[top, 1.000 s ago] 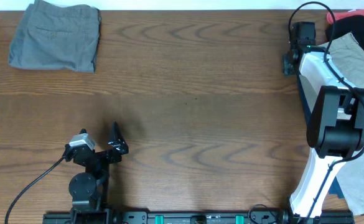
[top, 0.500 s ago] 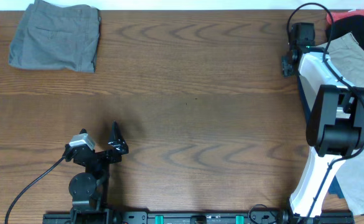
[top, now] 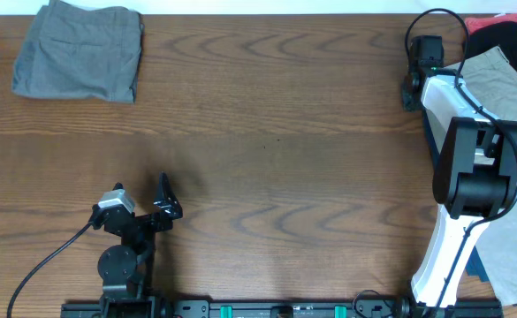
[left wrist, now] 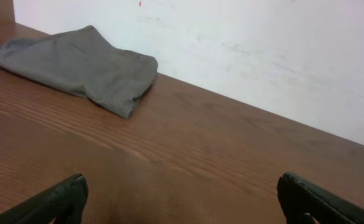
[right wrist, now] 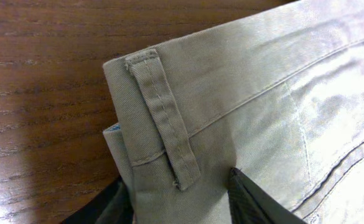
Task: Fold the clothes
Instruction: 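Grasp the khaki shorts waistband with the right gripper and lift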
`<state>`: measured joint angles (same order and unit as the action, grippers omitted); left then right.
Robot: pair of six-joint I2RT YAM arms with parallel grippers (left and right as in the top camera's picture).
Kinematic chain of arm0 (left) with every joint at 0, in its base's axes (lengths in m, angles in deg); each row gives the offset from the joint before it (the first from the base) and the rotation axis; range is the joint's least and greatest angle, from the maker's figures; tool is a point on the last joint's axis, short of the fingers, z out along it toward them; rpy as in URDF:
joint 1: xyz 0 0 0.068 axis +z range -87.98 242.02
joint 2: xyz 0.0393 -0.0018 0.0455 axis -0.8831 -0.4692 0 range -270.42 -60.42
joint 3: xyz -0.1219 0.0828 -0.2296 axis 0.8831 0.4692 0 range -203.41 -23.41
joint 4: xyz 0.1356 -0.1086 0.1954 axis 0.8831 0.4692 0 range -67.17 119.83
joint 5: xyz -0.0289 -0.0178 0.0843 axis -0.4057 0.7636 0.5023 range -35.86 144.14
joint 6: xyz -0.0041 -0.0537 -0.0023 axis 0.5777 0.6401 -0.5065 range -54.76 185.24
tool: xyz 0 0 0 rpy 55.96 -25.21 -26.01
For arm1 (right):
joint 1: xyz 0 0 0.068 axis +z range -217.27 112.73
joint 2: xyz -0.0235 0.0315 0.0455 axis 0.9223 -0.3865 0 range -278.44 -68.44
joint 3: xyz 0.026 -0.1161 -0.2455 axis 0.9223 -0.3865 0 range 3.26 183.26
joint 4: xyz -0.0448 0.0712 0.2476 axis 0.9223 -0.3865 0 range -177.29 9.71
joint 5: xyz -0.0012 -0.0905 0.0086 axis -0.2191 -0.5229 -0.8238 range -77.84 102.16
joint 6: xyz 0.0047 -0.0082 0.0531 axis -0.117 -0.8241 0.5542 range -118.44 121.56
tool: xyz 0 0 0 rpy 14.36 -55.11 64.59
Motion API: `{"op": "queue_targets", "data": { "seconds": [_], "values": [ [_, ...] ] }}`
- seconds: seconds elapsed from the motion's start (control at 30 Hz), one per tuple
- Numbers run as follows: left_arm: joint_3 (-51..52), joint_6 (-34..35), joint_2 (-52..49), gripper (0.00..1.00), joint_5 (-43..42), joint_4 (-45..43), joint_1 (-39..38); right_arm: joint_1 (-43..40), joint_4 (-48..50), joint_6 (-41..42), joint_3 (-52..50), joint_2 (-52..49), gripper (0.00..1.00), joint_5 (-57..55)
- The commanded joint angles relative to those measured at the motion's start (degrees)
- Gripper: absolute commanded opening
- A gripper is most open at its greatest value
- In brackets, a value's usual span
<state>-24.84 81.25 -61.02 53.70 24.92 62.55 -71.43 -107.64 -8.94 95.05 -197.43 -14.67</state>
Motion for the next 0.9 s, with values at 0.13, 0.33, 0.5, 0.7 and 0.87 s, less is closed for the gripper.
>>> {"op": "queue_targets", "data": {
  "seconds": [0.13, 0.33, 0.5, 0.7, 0.87],
  "values": [
    [1.2, -1.0, 0.4, 0.98, 1.1, 2.0, -0.2, 0.9, 0.2, 1.5, 2.1, -1.1, 0.28, -0.8],
    [1.2, -1.0, 0.4, 0.98, 1.1, 1.9, -0.2, 1.5, 0.3, 1.8, 2.8, -1.0, 0.31, -1.3],
    [1.2, -1.0, 0.4, 0.98, 1.1, 1.9, -0.2, 1.5, -1.9, 2.2, 5.2, -1.0, 0.18, -1.7],
    [1.2, -1.0, 0.4, 0.98, 1.1, 2.0, -0.2, 1.6, -2.4, 2.3, 6.1, -1.0, 0.2, -1.7],
    [1.2, -1.0, 0.4, 0.98, 1.1, 2.0, -0.2, 1.6, -2.7, 3.1, 6.1, -0.9, 0.14, -2.1]
  ]
}}
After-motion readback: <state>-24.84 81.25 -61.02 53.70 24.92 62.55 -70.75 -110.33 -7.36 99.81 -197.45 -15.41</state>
